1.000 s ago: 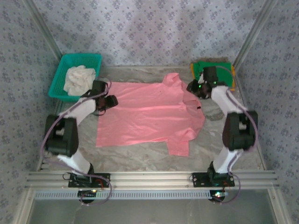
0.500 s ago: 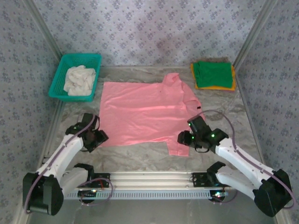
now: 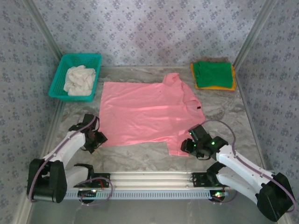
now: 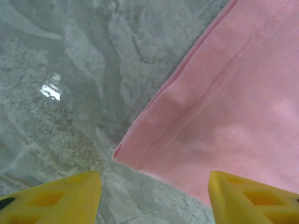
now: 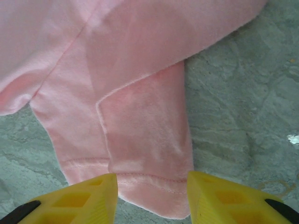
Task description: Fold and stack the t-shirts
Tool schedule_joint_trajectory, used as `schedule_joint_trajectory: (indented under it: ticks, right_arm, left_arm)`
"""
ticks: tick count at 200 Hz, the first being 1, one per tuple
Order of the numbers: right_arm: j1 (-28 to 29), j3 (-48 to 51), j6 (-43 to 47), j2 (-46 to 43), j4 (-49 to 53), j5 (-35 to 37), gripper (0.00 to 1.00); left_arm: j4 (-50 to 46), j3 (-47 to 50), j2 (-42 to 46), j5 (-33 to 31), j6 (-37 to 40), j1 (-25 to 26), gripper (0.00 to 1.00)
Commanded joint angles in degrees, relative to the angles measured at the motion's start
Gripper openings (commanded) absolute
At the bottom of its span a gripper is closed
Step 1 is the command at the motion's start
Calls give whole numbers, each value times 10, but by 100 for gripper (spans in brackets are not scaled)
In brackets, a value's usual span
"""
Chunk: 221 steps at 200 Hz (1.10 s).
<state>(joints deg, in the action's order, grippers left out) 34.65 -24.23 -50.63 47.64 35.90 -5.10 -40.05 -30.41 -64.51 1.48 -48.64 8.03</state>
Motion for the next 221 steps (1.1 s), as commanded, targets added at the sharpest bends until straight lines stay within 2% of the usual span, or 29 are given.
schedule_joint_trajectory:
  ticks: [1,28,54,85,114,131,166,193,221]
  right_arm:
    - [3,8,-15,-15,-7,13,45]
    - [2,8,-17,-15,-9,11,45]
    - [-2,7,-24,-17,7,12,45]
    - [-39,22,-32,-14,14,-17,46]
    - [-85,36,-19,3,-12,-76,48]
    - [-93,37,-9,19,-60,-101,48]
    - [-51,69,-40,21,-92,-146,48]
    - [-41,67,-38,20,-65,-126,47]
    - [-42,66,-42,22,-49,-109,40]
  left_arm:
    - [22,-6,-22,-15,25,-10,60]
    - [28,-7,-57,-18,36,-13,59]
    - [37,-7,-59,-19,37,-16,37]
    - [34,-10,-44,-28,49,-17,12]
    - [48,0,-21,-27,55,-18,2]
    - [49,-2,-14,-28,56,-19,1]
    - [43,-4,-7,-26,59,-19,0]
    - [50,4,-5,-23,58,-19,0]
    - [53,5,-7,-15,55,-18,0]
